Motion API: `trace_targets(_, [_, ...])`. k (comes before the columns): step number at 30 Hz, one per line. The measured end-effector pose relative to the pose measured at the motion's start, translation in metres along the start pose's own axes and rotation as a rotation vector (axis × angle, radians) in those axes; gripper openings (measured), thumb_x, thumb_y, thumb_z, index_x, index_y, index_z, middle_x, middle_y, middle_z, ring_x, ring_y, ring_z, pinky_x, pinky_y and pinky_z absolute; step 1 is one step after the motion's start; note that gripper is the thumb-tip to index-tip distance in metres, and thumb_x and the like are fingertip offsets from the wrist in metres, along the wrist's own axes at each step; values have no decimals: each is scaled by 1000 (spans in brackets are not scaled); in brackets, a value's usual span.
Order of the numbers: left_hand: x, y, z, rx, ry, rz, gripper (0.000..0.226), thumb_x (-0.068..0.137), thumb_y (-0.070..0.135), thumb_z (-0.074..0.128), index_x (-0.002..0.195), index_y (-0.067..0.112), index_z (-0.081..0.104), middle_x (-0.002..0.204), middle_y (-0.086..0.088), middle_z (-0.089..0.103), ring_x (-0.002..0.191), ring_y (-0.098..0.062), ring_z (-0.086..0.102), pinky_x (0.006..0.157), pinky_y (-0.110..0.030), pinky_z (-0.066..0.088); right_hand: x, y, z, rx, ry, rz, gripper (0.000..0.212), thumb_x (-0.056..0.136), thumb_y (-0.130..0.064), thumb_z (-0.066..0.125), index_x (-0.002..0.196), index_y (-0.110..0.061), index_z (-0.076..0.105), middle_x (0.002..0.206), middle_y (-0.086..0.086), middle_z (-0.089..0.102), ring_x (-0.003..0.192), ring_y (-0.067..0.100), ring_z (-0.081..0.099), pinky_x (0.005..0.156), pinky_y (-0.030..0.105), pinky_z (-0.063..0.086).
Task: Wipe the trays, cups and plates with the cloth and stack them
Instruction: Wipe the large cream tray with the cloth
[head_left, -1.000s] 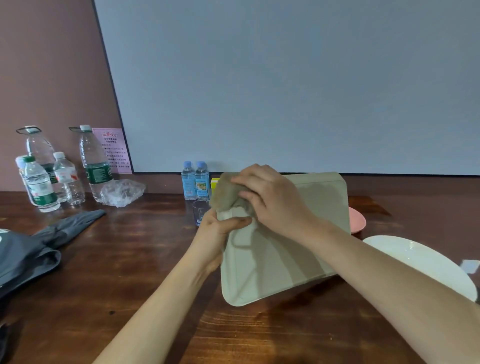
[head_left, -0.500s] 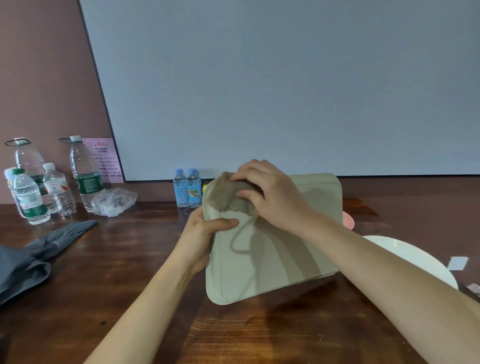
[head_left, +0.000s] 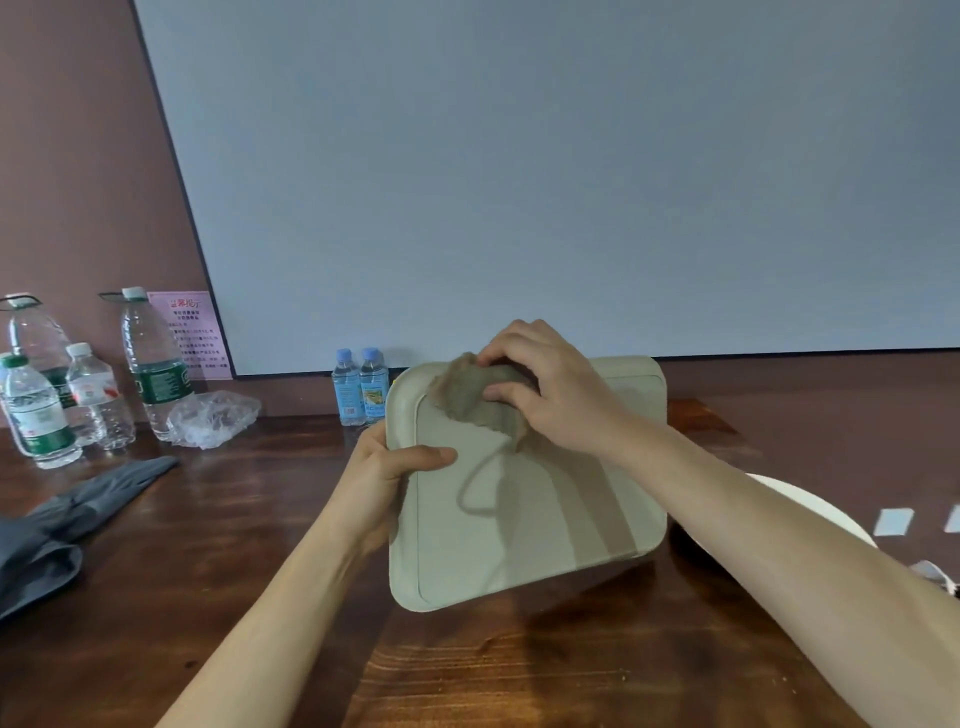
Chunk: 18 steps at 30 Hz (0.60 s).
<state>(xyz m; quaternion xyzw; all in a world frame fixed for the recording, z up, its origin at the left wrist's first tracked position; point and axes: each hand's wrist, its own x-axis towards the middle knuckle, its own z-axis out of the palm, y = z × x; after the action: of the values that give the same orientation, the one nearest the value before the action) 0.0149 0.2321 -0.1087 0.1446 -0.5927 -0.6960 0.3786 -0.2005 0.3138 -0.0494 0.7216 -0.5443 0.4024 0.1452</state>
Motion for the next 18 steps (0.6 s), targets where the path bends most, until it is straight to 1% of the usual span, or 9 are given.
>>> trace_targets(3, [-4, -1, -11, -11, 21, 4, 50, 73, -4, 75, 123, 1, 74, 119, -29, 74, 101, -44, 74, 87, -52, 63, 0, 16, -12, -2, -58, 32, 22, 90, -31, 77, 109, -28, 67, 106, -19, 59, 107, 11, 53, 100, 37, 44])
trace_targets(6, [-10, -2, -27, -16, 39, -1, 49, 71, -3, 74, 120, 2, 76, 118, -27, 75, 99, -43, 74, 88, -55, 62, -9, 38, -32, 19, -154, 164, 22, 91, -26, 78, 107, -31, 63, 108, -13, 57, 105, 8, 58, 98, 40, 49])
trace_targets(8, [-10, -5, -34, -24, 41, -21, 48, 72, -3, 72, 120, 3, 77, 118, -26, 75, 98, -42, 75, 88, -54, 63, -13, 43, -40, -10, -201, 200, 24, 91, -26, 77, 106, -35, 60, 108, -11, 56, 103, 10, 57, 97, 43, 49])
trace_targets(11, [-7, -10, -36, -89, 32, -44, 45, 76, 1, 71, 120, 3, 78, 122, -27, 74, 100, -39, 76, 90, -51, 63, -7, 35, -46, -1, -236, 178, 25, 92, -23, 76, 104, -34, 56, 106, -6, 53, 99, 18, 54, 90, 39, 48])
trace_targets(13, [-5, -6, -35, -69, 40, -27, 45, 79, 1, 74, 124, -2, 75, 124, -29, 73, 100, -38, 76, 88, -48, 66, 0, 25, -55, -5, -242, 142, 24, 92, -21, 75, 104, -30, 57, 105, -8, 52, 98, 17, 53, 87, 36, 48])
trace_targets(15, [-3, 3, -38, -3, 67, 35, 44, 81, -2, 76, 125, -5, 72, 124, -29, 74, 98, -35, 78, 83, -44, 66, 5, 16, -67, -31, -242, 100, 25, 91, -20, 76, 106, -29, 58, 103, -13, 51, 98, 14, 53, 86, 33, 47])
trace_targets(16, [-1, 10, -41, 45, 78, 81, 44, 81, 1, 80, 125, -2, 73, 125, -28, 74, 100, -35, 77, 86, -45, 65, 7, 12, -73, -50, -245, 75, 26, 90, -19, 76, 106, -28, 59, 103, -15, 50, 99, 13, 54, 86, 32, 47])
trace_targets(17, [0, 17, -44, 109, 86, 129, 48, 78, 9, 87, 124, 5, 75, 126, -27, 74, 103, -36, 76, 92, -49, 62, 9, 9, -77, -72, -251, 48, 26, 90, -19, 77, 106, -28, 59, 102, -16, 49, 99, 13, 54, 86, 32, 47])
trace_targets(18, [1, 24, -48, 189, 99, 156, 56, 70, 22, 96, 122, 12, 77, 124, -24, 75, 104, -37, 75, 96, -55, 59, 10, 7, -80, -99, -257, 23, 27, 89, -18, 77, 107, -28, 59, 103, -16, 49, 99, 13, 54, 86, 33, 47])
